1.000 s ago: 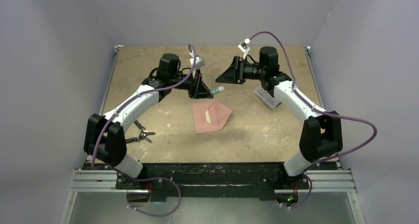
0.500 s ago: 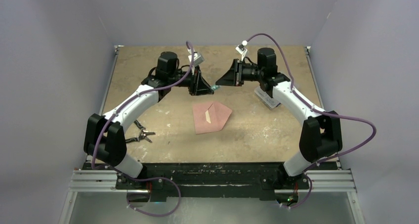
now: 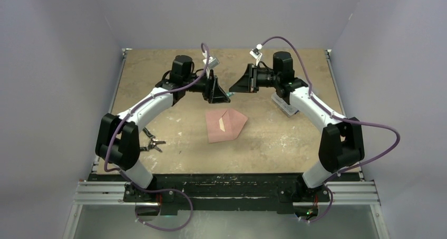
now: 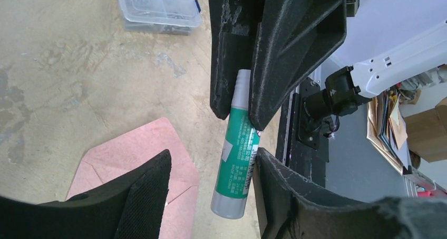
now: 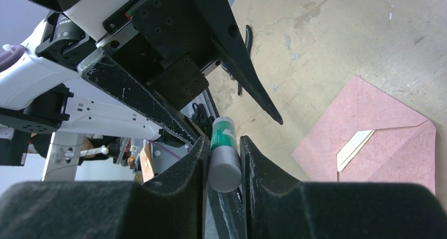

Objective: Place the letter into the envelope and seal it

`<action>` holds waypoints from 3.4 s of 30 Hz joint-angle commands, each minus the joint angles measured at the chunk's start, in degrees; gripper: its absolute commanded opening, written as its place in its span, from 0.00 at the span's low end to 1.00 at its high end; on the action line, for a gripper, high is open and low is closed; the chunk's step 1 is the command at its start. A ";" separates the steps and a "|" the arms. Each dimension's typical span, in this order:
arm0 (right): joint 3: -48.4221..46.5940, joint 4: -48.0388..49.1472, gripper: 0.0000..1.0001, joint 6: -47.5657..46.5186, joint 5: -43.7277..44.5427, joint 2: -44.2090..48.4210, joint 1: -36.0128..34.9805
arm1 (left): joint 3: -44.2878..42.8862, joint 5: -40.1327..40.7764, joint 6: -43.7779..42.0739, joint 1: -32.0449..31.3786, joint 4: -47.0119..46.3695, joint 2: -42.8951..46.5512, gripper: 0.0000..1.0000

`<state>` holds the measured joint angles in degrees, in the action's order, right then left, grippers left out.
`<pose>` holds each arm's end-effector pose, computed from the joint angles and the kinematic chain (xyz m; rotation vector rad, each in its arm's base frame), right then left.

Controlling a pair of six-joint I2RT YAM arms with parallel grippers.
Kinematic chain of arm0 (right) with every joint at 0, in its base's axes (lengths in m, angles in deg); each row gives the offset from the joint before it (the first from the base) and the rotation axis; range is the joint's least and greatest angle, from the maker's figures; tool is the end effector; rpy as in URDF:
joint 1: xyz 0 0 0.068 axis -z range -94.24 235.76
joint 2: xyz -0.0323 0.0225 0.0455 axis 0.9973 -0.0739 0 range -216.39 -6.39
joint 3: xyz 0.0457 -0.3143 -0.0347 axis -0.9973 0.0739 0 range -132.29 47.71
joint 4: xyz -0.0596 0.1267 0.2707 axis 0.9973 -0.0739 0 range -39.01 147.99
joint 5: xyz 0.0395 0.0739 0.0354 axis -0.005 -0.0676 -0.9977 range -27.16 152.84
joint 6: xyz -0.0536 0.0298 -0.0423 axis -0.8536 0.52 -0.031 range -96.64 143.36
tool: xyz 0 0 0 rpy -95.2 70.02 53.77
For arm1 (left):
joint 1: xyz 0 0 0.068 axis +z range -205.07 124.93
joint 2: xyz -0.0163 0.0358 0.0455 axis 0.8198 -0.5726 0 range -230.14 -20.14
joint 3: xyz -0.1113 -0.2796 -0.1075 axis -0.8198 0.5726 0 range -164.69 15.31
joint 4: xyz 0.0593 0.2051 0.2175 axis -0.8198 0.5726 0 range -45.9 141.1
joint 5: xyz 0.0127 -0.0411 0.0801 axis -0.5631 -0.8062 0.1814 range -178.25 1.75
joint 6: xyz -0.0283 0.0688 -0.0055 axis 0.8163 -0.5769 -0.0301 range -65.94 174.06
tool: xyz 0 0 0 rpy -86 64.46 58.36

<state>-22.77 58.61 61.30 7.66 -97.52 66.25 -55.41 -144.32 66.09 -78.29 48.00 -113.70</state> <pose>0.3812 0.1895 0.3414 -0.3944 2.0531 1.5602 0.3727 -0.2166 0.3183 0.8374 1.9028 -1.3710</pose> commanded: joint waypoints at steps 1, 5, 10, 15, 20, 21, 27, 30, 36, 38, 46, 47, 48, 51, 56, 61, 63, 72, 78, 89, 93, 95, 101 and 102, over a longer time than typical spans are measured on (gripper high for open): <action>-1.49 0.41 0.00 -0.55 -2.69 -0.31 -0.77 | -2.09 -1.07 -0.16 -0.19 -2.11 -0.83 0.55; -1.55 -0.52 0.00 -1.42 -2.74 -1.08 -1.43 | -2.01 -2.66 0.98 -0.49 -5.33 -1.11 0.46; -2.60 -4.79 0.41 -3.11 -0.87 -1.28 -1.53 | -2.30 -3.99 -1.10 -0.60 -4.22 -1.52 0.00; -1.94 -6.15 0.51 -2.57 0.11 -0.90 -1.47 | -2.16 -2.10 -3.79 -0.42 -0.35 -0.63 0.00; -1.63 -5.55 0.34 -1.82 0.34 -0.72 -1.41 | -1.82 -2.25 -4.31 -0.33 0.14 -0.42 0.00; -1.74 -5.47 0.35 -1.73 0.66 -0.71 -1.37 | -1.86 -2.16 -4.65 -0.29 0.59 -0.40 0.00; -0.87 -3.67 0.55 0.00 2.20 0.58 -0.07 | -1.38 -1.93 -7.24 0.52 3.15 0.57 0.00; -0.78 -3.45 0.53 -0.04 1.99 0.20 0.08 | -1.18 -2.30 -7.07 0.80 2.83 1.00 0.00; -1.47 -3.14 0.44 -0.49 2.03 -0.96 0.09 | -0.80 -4.25 -6.31 0.78 1.73 0.99 0.00; -1.97 -2.51 0.47 -0.58 2.75 -1.49 0.08 | -0.59 -4.67 -6.17 0.74 1.15 1.14 0.00; -2.22 -0.93 0.46 0.23 1.41 -2.94 0.10 | -0.73 -5.72 -5.65 0.77 0.16 0.97 0.00; -2.33 -0.89 0.44 0.36 0.60 -3.10 0.09 | -0.74 -5.78 -5.55 0.81 0.10 0.93 0.00; -2.55 -0.89 0.42 0.34 0.03 -3.29 0.11 | -0.70 -5.82 -5.39 0.76 -0.05 0.92 0.00; -3.04 -0.93 0.35 0.30 -0.12 -3.62 0.07 | -0.58 -6.37 -5.35 0.72 -0.13 0.97 0.00; -3.21 -1.82 0.00 0.12 -1.64 -3.09 0.08 | -0.41 -4.14 -6.53 0.81 1.47 1.58 0.00; -2.52 -2.76 0.00 -1.11 -2.17 -0.66 5.70 | 2.15 -3.70 -10.00 2.64 6.25 2.68 0.00; -2.70 -2.78 0.00 -1.45 -3.02 0.97 9.58 | 5.74 -4.39 -9.68 4.32 5.26 4.11 0.00; -3.77 0.32 0.00 -0.09 -5.33 2.85 18.26 | 12.90 -6.78 -6.30 7.49 0.73 9.53 0.00; -11.35 -18.86 0.00 -15.51 13.18 -1.24 16.33 | 9.08 -4.95 -5.50 7.49 1.89 8.30 0.00; -6.67 -33.17 0.00 -18.54 58.88 -7.07 1.97 | 5.39 -2.46 -1.52 7.47 -1.21 8.29 0.00; -5.02 -33.84 0.00 -18.07 65.51 -9.41 -0.25 | 5.84 -2.46 -1.29 7.40 -1.18 8.39 0.00; -3.66 -32.74 0.06 -18.07 66.88 -10.08 -0.59 | 6.10 -2.46 -1.24 7.40 -1.42 8.33 0.00; -0.16 -27.61 0.16 -16.84 69.13 -10.65 -0.71 | 6.38 -2.44 -1.01 7.40 -1.79 7.75 0.00; 0.20 -27.05 0.17 -16.54 69.20 -11.08 -0.71 | 6.38 -2.46 -1.04 7.40 -1.79 7.58 0.00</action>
<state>-23.40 27.29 43.77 72.42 -108.91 65.56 -48.02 -146.42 64.56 -70.73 48.31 -106.03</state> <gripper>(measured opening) 0.221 0.208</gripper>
